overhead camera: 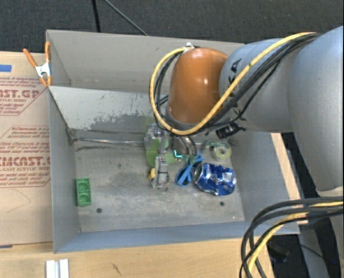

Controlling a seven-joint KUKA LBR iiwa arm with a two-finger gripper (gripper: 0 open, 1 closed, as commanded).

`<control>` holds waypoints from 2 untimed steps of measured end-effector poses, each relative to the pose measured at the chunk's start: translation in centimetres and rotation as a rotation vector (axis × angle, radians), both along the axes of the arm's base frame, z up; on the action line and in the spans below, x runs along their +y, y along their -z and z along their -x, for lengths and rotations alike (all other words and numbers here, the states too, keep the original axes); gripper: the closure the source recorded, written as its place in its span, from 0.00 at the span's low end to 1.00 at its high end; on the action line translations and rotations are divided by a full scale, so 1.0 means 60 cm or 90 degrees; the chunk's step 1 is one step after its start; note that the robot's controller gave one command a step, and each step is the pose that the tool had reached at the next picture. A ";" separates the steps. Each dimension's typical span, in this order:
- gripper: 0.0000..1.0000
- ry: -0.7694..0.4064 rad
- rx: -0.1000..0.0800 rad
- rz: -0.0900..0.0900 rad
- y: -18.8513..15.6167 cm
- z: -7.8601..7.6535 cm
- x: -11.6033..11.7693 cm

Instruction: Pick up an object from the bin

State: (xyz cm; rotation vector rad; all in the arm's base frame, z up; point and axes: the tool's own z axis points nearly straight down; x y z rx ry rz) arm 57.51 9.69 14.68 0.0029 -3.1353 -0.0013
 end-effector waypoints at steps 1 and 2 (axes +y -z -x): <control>0.00 -0.490 -0.003 -0.002 0.131 -0.016 -0.019; 0.00 -0.705 -0.007 -0.002 0.077 -0.030 -0.030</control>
Offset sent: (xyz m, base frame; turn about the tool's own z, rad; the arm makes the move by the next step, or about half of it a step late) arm 0.0104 -0.0123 -0.0768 -0.7695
